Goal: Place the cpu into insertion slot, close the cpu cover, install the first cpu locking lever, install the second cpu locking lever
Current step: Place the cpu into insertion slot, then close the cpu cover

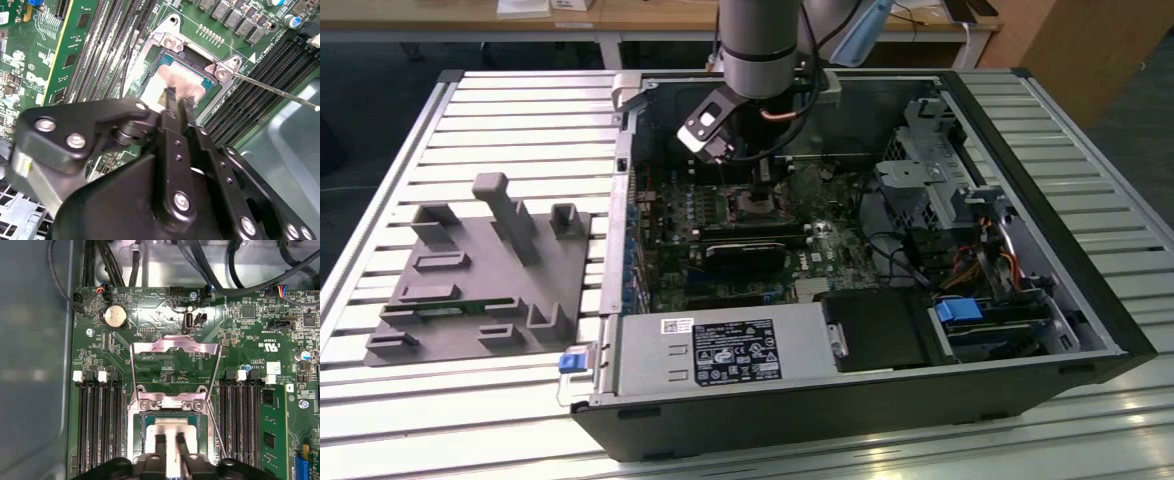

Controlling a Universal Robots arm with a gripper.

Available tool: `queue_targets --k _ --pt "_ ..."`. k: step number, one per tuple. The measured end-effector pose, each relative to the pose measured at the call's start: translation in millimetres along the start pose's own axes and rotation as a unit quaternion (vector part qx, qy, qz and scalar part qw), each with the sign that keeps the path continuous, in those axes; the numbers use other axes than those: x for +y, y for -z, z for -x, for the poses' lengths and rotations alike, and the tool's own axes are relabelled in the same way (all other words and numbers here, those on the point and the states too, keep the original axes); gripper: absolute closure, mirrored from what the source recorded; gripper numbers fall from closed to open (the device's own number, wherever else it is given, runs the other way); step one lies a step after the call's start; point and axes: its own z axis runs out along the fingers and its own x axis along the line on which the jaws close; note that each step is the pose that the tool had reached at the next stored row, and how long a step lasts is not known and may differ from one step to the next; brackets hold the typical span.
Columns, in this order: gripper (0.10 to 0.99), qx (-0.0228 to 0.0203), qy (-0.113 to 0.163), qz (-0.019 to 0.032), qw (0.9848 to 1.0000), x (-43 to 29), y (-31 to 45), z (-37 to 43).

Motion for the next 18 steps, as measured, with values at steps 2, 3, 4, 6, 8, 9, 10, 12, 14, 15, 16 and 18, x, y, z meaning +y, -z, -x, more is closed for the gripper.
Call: queue_targets --k 2,3,4,6,8,9,10,12,14,15,16,18 --pt "0.902 -0.0001 0.0 -0.0003 1.0 0.5 0.7 0.0" --pt "0.961 -0.0002 0.0 -0.0004 1.0 0.6 1.1 0.1" --pt "0.98 -0.0001 0.0 -0.0004 1.0 0.7 1.5 0.0" --pt "0.98 -0.0001 0.0 -0.0005 1.0 0.8 2.3 0.0" --pt "0.98 -0.0001 -0.001 -0.0004 1.0 0.9 2.9 0.0" --pt "0.98 -0.0001 -0.001 -0.0005 1.0 1.0 3.2 0.0" --pt "0.98 -0.0001 -0.001 -0.0004 1.0 1.0 3.4 0.0" --pt "0.98 0.0003 -0.002 -0.0005 1.0 1.0 3.8 0.0" --pt "0.98 0.0003 -0.002 -0.0007 1.0 1.0 3.8 0.0" --pt "0.98 0.0004 -0.002 -0.0007 1.0 1.0 3.8 0.0" --pt "0.98 0.0003 -0.002 -0.0007 1.0 1.0 4.0 0.0" --pt "0.98 0.0004 -0.002 -0.0007 1.0 1.1 4.6 0.0"
